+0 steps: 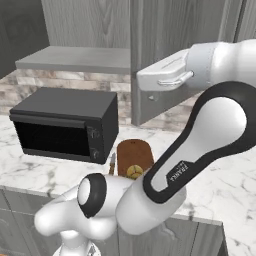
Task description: Pick the bread, place it on the cutting board, pick the jam, place it on the counter, and close the cabinet.
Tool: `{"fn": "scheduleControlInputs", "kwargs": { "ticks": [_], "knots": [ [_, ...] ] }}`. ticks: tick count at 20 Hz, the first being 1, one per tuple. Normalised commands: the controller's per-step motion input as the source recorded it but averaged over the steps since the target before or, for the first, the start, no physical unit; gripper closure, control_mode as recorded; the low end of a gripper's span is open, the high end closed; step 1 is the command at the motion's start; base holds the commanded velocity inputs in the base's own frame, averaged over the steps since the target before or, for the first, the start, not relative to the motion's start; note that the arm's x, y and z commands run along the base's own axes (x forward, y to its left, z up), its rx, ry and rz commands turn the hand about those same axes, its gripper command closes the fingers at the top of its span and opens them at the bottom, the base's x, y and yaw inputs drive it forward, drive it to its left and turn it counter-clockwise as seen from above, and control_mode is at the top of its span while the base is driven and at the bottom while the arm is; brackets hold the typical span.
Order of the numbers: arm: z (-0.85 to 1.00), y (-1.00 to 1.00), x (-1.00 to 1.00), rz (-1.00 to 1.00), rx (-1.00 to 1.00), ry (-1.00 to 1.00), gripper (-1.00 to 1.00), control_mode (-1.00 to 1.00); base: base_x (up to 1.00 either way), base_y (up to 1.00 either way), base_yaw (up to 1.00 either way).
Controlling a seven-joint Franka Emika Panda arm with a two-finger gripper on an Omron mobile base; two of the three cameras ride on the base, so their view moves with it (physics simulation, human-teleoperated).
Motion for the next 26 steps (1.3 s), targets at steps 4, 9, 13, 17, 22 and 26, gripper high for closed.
{"fn": "scheduleControlInputs", "kwargs": {
  "ticks": [4, 9, 13, 17, 22, 26],
  "knots": [
    [0.00, 0.37, 0.00, -0.07, 0.00, -0.06, -1.00, -1.00, 0.00, 0.00, 0.00],
    [0.00, 0.37, 0.00, -0.07, 0.00, -0.07, -1.00, -1.00, 0.00, 0.00, 0.00],
    [0.00, 0.36, 0.00, -0.07, 0.00, -0.08, -1.00, -1.00, 0.00, 0.00, 0.00],
    [0.00, 0.34, 0.00, -0.07, 0.00, -0.09, -1.00, -1.00, 0.00, 0.00, 0.00],
    [0.00, 0.23, 0.00, -0.06, 0.00, -0.10, -1.00, -1.00, 0.00, 0.00, 0.00],
    [0.00, 0.19, 0.00, -0.04, 0.00, -0.11, -1.00, -1.00, 0.00, 0.00, 0.00]
  ]
}}
